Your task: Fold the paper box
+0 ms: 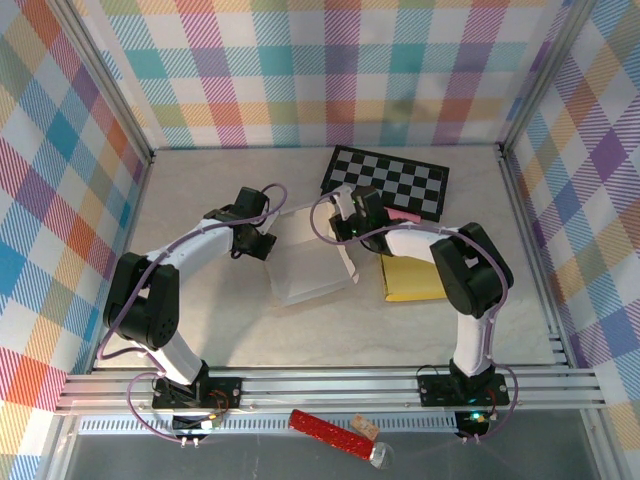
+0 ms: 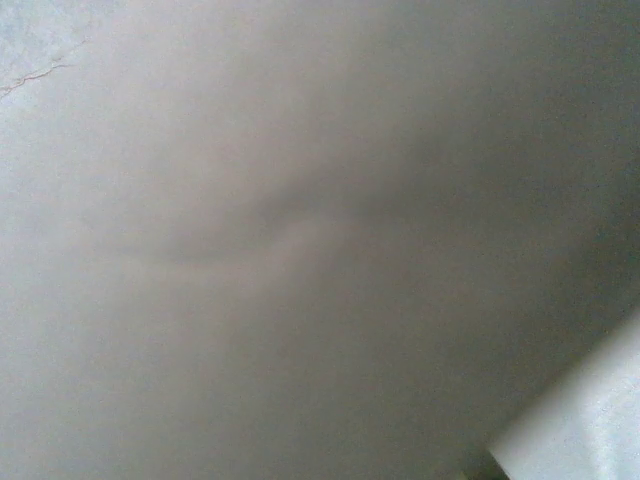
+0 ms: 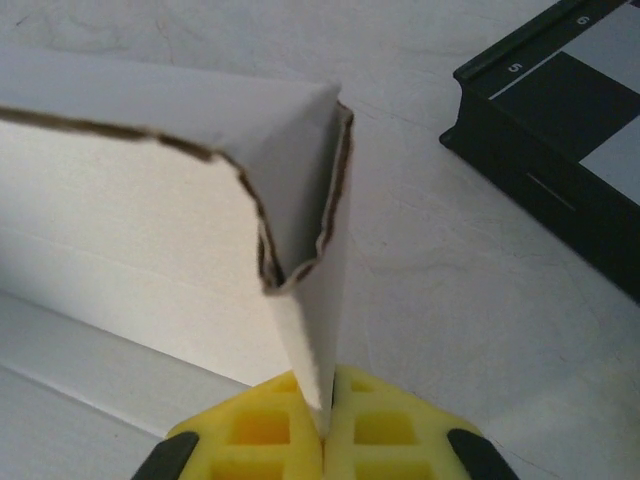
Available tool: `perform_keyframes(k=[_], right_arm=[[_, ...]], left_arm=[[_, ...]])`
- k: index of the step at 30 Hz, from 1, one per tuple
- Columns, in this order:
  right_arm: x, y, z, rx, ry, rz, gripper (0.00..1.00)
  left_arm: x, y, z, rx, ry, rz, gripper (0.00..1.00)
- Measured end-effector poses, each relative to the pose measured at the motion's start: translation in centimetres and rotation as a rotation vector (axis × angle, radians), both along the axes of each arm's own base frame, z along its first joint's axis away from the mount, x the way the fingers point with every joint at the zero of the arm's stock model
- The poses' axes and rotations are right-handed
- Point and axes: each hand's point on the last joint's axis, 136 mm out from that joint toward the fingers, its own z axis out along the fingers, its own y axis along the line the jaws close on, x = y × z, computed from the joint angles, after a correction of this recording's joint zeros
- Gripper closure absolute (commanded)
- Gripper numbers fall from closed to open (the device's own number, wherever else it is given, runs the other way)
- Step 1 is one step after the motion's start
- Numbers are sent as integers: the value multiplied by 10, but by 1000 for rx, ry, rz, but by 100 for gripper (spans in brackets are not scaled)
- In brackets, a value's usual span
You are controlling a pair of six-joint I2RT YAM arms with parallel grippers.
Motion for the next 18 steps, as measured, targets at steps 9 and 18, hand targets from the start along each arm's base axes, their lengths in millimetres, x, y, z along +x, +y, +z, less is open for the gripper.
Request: perform_keyframes(k=[9,18], right_arm=[[3,5,0,-31,-7,-109,100],[6,6,1,-44,12,-208,100]], left_arm=[[-1,0,0,-3,3,8,100],[-1,-1,0,-16,8,21,100]])
